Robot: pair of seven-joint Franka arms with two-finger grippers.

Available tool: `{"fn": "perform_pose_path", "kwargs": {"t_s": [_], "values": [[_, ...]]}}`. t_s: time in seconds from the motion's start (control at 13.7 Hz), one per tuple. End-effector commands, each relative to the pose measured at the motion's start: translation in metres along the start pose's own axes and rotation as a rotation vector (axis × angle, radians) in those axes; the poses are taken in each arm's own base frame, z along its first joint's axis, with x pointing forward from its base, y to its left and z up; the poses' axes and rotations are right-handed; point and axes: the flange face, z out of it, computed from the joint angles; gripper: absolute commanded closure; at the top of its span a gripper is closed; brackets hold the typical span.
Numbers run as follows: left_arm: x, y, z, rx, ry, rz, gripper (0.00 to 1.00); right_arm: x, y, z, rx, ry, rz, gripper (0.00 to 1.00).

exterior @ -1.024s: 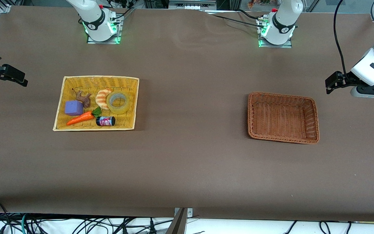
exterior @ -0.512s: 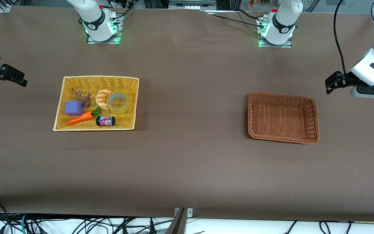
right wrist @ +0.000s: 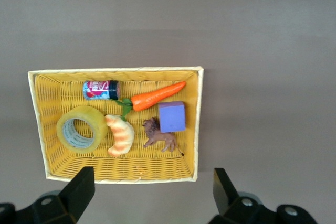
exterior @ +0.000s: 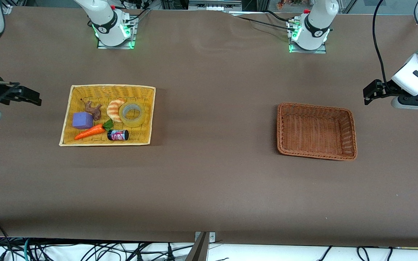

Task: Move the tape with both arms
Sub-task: 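Reach the right gripper down over the tape roll in the yellow tray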

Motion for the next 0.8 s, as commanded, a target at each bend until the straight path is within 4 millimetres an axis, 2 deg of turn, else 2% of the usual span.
{"fn": "perform_pose_path", "kwargs": {"t_s": [0.0,0.07,0.22,0.44,0.59,0.66,0.73], "values": [[0.002,0.001,-0.004,-0.024,-0.003,0.015,0.0,0.011,-0.011,0.021,0.014,-0.029,-0.031,0.0],[0.002,0.001,-0.004,-0.024,-0.003,0.015,0.0,0.022,-0.014,0.044,0.015,-0.062,-0.034,0.0],[0.002,0.001,-0.005,-0.024,-0.001,0.015,0.0,0.029,-0.048,0.079,0.011,-0.058,-0.075,0.0],[0.002,0.001,-0.004,-0.024,-0.003,0.015,0.0,0.012,-0.08,0.135,0.011,-0.062,-0.009,0.0],[0.002,0.001,-0.004,-0.024,-0.003,0.015,0.0,-0.004,-0.093,0.175,0.006,-0.045,0.031,0.0],[0.002,0.001,-0.004,-0.024,-0.003,0.015,0.0,-0.011,-0.113,0.192,0.007,-0.038,0.025,0.0],[0.002,0.001,-0.004,-0.024,-0.003,0.015,0.0,-0.018,-0.124,0.209,0.007,-0.036,0.053,0.0]]}}
